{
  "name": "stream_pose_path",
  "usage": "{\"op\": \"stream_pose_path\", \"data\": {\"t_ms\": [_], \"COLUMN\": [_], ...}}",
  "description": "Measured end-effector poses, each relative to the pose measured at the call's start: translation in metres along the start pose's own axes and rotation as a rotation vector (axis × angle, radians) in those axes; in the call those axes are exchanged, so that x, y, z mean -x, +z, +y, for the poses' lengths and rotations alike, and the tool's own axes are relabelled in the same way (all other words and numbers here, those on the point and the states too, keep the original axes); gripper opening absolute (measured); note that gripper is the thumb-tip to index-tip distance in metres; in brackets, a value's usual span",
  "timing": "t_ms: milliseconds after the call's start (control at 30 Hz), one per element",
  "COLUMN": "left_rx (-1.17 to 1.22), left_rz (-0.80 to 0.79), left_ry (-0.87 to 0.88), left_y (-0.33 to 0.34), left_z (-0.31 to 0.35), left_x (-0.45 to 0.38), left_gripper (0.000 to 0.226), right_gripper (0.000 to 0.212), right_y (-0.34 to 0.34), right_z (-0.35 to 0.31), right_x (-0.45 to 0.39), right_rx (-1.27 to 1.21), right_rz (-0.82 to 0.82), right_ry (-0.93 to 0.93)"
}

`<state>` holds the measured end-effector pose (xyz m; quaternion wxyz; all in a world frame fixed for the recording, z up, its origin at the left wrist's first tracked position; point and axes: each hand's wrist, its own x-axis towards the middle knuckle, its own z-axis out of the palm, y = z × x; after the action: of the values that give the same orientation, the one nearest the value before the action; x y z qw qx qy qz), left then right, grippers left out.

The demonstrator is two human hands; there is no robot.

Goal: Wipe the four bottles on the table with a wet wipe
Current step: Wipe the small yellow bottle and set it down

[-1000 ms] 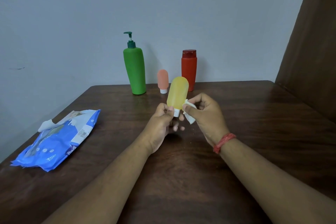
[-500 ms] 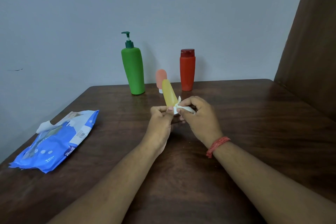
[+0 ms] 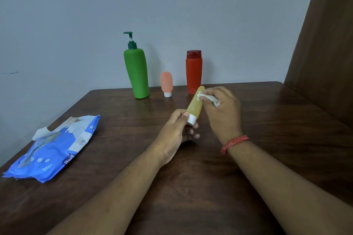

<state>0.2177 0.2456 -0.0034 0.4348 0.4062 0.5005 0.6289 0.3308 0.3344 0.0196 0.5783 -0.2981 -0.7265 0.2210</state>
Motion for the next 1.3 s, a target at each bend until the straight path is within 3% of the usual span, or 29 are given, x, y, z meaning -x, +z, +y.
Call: {"op": "stream_pose_path", "data": {"t_ms": [233, 433, 500, 667, 867, 967, 1100, 1167, 1233, 1300], "left_rx": [-0.002, -0.242, -0.225, -0.016, -0.072, 0.002, 0.095, 0.057, -0.004, -0.027], "left_rz": [0.098, -0.005, 0.020, 0.132, -0.024, 0.010, 0.072, 0.046, 0.005, -0.008], "left_ry": [-0.006, -0.012, -0.012, -0.015, -0.030, -0.031, -0.027, -0.033, -0.039, -0.032], "left_y": [-0.009, -0.008, -0.008, -0.014, -0.011, -0.013, -0.023, -0.023, -0.018, -0.016], "left_z": [0.001, -0.001, -0.002, -0.001, 0.000, 0.001, 0.002, 0.003, 0.003, 0.002], "left_x": [-0.003, 0.000, -0.001, -0.005, -0.001, -0.003, -0.008, -0.007, -0.005, -0.005], "left_gripper": [0.028, 0.028, 0.028, 0.027, 0.029, 0.027, 0.030, 0.030, 0.029, 0.029], "right_gripper": [0.012, 0.004, 0.010, 0.014, 0.014, 0.015, 0.015, 0.016, 0.015, 0.015], "right_y": [0.012, -0.012, -0.010, 0.014, -0.011, -0.008, 0.009, 0.010, 0.004, 0.002], "right_z": [0.004, 0.014, 0.014, 0.007, 0.021, 0.018, 0.008, 0.011, 0.015, 0.015], "right_x": [0.011, -0.009, -0.005, 0.011, -0.010, -0.002, 0.013, 0.009, 0.005, 0.007], "right_rx": [0.057, 0.086, 0.074, 0.119, 0.198, 0.127, 0.123, 0.135, 0.162, 0.155], "right_rz": [-0.175, 0.067, 0.000, -0.266, -0.005, -0.134, -0.358, -0.268, -0.150, -0.159], "right_ry": [-0.157, 0.061, 0.040, -0.246, -0.065, -0.125, -0.358, -0.372, -0.274, -0.263]}}
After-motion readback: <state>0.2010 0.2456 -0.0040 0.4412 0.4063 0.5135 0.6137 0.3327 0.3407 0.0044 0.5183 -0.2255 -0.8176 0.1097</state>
